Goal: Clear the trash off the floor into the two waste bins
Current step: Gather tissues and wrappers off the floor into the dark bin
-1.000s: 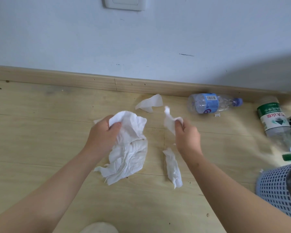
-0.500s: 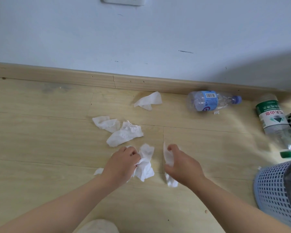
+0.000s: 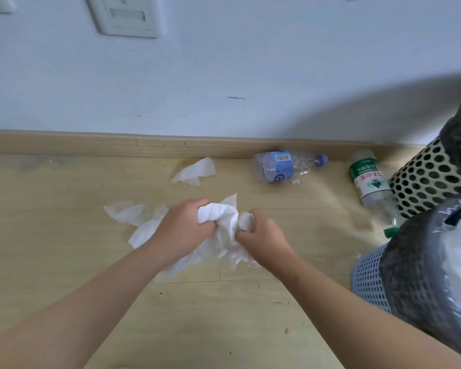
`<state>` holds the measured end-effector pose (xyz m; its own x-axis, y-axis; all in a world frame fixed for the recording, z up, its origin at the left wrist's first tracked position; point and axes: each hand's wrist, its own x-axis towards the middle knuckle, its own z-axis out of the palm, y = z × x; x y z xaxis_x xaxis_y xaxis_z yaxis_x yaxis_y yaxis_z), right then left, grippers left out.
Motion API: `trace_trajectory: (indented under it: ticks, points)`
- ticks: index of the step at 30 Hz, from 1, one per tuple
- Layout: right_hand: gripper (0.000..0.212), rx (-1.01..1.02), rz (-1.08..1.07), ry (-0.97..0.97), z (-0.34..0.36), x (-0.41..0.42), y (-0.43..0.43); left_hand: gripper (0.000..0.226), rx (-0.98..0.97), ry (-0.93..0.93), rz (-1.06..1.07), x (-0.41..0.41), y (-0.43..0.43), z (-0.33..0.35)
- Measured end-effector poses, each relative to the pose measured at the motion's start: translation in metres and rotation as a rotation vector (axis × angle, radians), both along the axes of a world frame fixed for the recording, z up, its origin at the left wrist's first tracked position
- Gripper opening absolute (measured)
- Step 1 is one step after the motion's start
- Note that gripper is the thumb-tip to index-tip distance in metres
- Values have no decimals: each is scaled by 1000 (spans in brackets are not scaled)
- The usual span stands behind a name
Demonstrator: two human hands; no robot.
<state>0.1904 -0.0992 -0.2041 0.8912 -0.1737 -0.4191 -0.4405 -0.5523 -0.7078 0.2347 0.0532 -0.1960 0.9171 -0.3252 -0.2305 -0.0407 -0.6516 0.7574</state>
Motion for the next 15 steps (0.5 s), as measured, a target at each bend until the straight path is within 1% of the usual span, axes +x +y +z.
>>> trace_trajectory:
  ticks: [1, 3, 4, 6, 9, 10, 12, 15]
  points:
    - [15, 17, -33, -47, 14, 3, -7, 22, -30, -18, -2, 3, -9, 16]
    - [4, 52, -118, -145, 44, 7, -27, 19, -69, -66, -50, 12, -31, 45]
    - [9, 85, -162, -196, 57, 7, -37, 14, -83, -86, -75, 16, -43, 57]
    - [6, 133, -254, -292, 86, 0, -66, 11, -105, -140, -146, 21, -76, 83]
    - [12, 111, -350, -397, 126, -20, -108, 26, -101, -220, -246, 20, -128, 120]
    - [12, 90, -372, -412, 136, -27, -120, 25, -110, -222, -289, 17, -145, 129]
    - [12, 44, -431, -433, 155, -47, -149, 14, -140, -234, -411, 3, -185, 147]
    - [8, 32, -503, -400, 176, -74, -185, 12, -157, -274, -571, -22, -236, 165]
